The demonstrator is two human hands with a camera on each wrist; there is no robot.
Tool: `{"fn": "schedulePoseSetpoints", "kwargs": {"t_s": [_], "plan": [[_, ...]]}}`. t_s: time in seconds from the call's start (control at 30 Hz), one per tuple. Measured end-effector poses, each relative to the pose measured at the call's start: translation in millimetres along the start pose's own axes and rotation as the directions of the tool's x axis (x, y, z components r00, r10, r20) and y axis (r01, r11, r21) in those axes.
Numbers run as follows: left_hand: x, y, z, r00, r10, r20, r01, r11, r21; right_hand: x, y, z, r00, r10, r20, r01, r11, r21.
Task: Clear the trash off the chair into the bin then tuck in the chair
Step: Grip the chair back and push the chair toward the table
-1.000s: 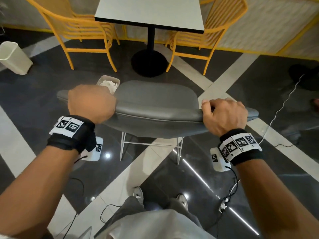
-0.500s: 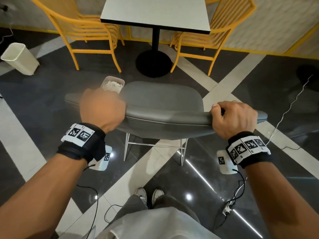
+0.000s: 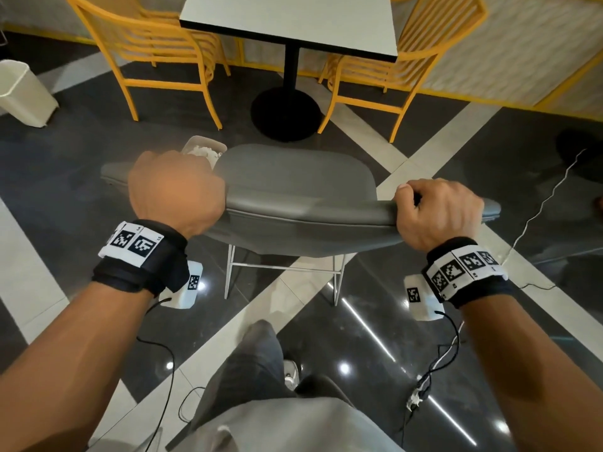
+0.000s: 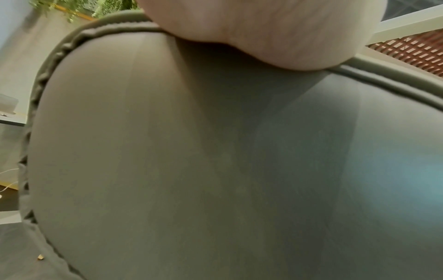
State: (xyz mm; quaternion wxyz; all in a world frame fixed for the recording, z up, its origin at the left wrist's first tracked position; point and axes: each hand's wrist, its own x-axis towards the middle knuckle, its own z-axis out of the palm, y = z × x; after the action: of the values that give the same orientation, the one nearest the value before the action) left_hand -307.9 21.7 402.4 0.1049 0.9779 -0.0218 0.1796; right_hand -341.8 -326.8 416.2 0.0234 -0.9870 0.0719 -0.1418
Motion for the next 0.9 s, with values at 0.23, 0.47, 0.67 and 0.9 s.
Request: {"fn": "schedulePoseSetpoints", "kwargs": {"t_s": [0.23, 0.47, 0.67, 0.9], "plan": [[34, -7, 15, 1.000, 0.004, -0.014, -0.004, 1.000, 0.011, 37, -7, 14, 1.000, 0.008, -0.014, -0.008, 1.000, 0.004], [85, -22, 33, 0.999, 0.007, -0.037, -0.006, 1.000, 0.031, 91, -25, 31, 0.999, 0.003, -0.032, -0.003, 1.000, 0.009], [145, -40, 50, 0.999, 0.019, -0.036, -0.019, 1.000, -0.002, 147, -52, 46, 1.000, 0.017, -0.017, -0.017, 1.000, 0.009], [219, -55, 70, 0.998, 0.053, -0.027, -0.053, 0.999, -0.008, 212, -72, 66, 0.999, 0.047, -0.019, -0.046, 0.999, 0.009]]}}
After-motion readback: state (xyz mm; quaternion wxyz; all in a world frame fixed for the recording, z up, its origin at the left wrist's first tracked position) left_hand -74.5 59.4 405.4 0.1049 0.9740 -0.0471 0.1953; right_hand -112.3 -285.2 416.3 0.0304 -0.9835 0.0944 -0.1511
